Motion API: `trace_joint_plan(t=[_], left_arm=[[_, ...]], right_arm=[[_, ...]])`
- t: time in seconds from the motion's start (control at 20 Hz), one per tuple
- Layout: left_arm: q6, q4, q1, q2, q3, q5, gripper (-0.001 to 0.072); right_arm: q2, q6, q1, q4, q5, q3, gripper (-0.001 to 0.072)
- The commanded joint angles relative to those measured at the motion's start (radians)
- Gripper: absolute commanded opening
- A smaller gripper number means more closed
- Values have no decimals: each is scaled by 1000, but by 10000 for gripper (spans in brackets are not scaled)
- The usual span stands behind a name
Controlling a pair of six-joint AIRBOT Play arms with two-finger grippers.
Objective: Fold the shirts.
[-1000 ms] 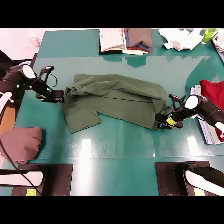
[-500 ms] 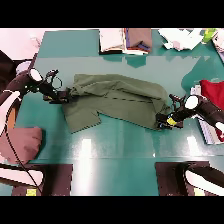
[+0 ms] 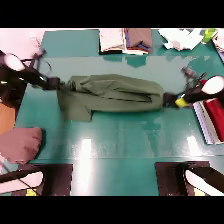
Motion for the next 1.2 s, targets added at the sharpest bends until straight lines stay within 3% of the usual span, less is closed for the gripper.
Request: trace_joint_plan(t=[0.0,0.3,0.5,0.65,0.75,0.85,1.0,1.15], left_arm=[[10,-2,1,243,159,-16,32],[-3,-2,1,546,493,109,32],[-24,-1,1,576,693,161,30],[-23,4,1,568,721,244,30],[-24,4,1,511,713,193,30],[-24,4,1,393,713,58,30],[-25,-9,1,146,713,-150,31],[-25,-27,1,-103,688,-254,31]], right_arm=[[130,-55,-49,0,2,250,18],[307,-124,-216,0,16,655,18],[326,-156,-356,1,56,834,17],[238,-164,-439,11,178,986,17],[151,-164,-453,28,269,1065,17],[70,-172,-452,64,312,1080,17],[-29,-190,-375,48,305,963,16],[-158,-195,-238,-69,299,796,17]])
